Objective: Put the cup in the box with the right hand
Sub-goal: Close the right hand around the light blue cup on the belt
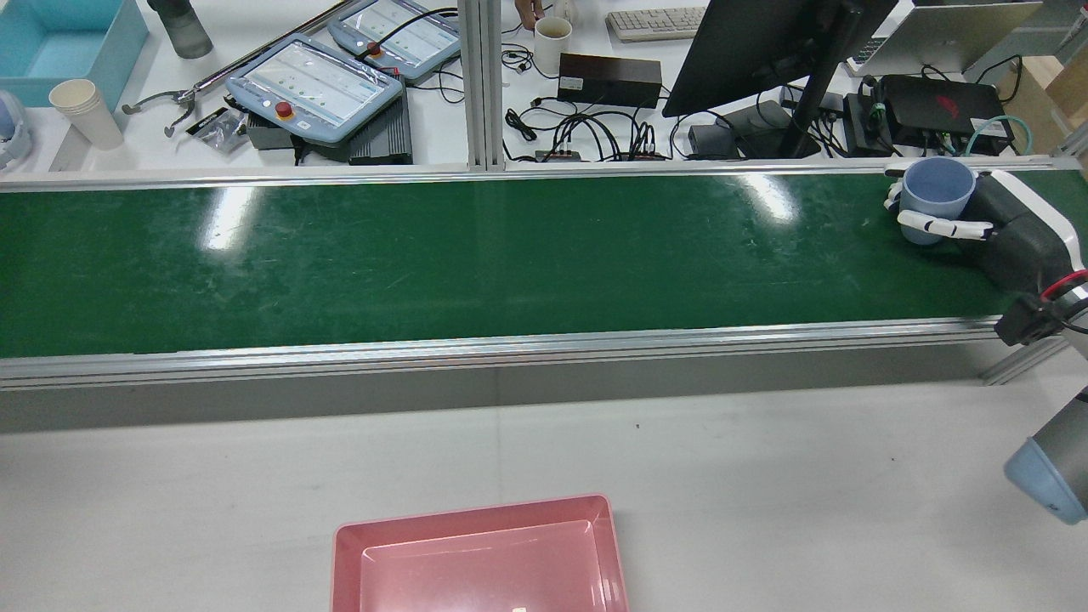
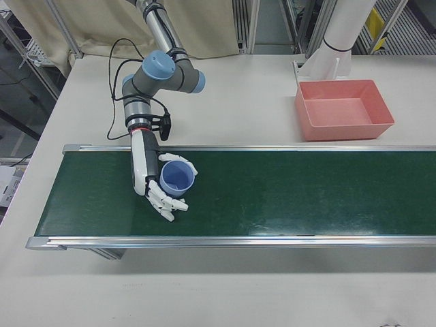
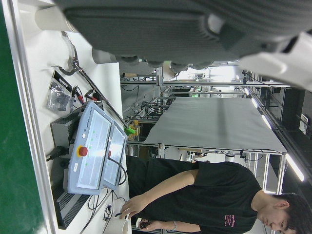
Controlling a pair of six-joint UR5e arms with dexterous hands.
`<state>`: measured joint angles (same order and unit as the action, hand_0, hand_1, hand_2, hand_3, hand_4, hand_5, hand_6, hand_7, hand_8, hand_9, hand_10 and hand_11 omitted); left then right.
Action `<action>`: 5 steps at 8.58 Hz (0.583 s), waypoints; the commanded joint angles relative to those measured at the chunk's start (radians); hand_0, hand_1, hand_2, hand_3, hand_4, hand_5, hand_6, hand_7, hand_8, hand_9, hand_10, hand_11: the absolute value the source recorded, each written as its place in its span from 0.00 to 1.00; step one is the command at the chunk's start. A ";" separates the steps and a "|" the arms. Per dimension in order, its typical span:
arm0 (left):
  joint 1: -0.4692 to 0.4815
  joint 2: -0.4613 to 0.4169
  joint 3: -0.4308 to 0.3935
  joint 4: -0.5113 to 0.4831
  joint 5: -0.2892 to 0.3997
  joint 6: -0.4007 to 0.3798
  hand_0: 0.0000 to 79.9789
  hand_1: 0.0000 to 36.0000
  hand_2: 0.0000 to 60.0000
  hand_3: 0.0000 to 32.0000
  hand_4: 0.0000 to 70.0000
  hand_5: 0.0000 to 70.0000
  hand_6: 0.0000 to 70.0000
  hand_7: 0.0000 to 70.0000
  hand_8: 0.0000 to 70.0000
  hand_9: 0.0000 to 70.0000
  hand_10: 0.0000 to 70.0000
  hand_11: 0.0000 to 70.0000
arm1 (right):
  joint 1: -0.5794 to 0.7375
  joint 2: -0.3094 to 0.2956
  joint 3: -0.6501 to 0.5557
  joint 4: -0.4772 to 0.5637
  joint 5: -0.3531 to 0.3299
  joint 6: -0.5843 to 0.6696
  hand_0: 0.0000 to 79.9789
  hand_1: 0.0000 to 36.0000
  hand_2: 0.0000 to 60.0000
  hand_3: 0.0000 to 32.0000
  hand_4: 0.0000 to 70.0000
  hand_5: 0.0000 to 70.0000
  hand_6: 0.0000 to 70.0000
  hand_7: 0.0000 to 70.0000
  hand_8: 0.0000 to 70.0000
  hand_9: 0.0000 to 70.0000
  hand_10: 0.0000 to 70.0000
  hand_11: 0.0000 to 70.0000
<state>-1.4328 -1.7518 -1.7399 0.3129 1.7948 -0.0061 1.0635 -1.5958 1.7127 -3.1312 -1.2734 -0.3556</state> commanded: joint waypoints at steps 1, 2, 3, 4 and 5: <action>-0.001 0.000 -0.001 0.000 0.000 0.000 0.00 0.00 0.00 0.00 0.00 0.00 0.00 0.00 0.00 0.00 0.00 0.00 | 0.006 0.028 0.008 -0.001 0.002 -0.005 0.58 1.00 1.00 0.00 0.14 0.29 0.65 1.00 1.00 1.00 0.82 1.00; -0.001 0.000 -0.001 0.000 0.000 0.000 0.00 0.00 0.00 0.00 0.00 0.00 0.00 0.00 0.00 0.00 0.00 0.00 | 0.025 0.028 0.031 -0.003 0.000 -0.006 0.59 1.00 1.00 0.00 0.10 0.28 0.62 1.00 0.99 1.00 0.77 1.00; -0.001 0.000 -0.001 0.000 0.000 0.000 0.00 0.00 0.00 0.00 0.00 0.00 0.00 0.00 0.00 0.00 0.00 0.00 | 0.033 0.030 0.066 -0.007 -0.001 -0.016 0.59 1.00 1.00 0.00 0.10 0.27 0.60 1.00 0.98 1.00 0.75 1.00; 0.000 0.000 -0.001 0.000 0.000 0.000 0.00 0.00 0.00 0.00 0.00 0.00 0.00 0.00 0.00 0.00 0.00 0.00 | 0.030 0.033 0.111 -0.012 -0.003 -0.032 0.59 1.00 1.00 0.00 0.11 0.27 0.60 1.00 0.97 1.00 0.74 1.00; 0.000 0.000 -0.003 0.000 0.000 0.000 0.00 0.00 0.00 0.00 0.00 0.00 0.00 0.00 0.00 0.00 0.00 0.00 | 0.033 0.066 0.158 -0.017 -0.004 -0.070 0.59 1.00 1.00 0.00 0.14 0.27 0.61 1.00 0.97 1.00 0.74 1.00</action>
<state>-1.4337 -1.7518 -1.7411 0.3129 1.7947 -0.0061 1.0905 -1.5660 1.7828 -3.1387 -1.2747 -0.3749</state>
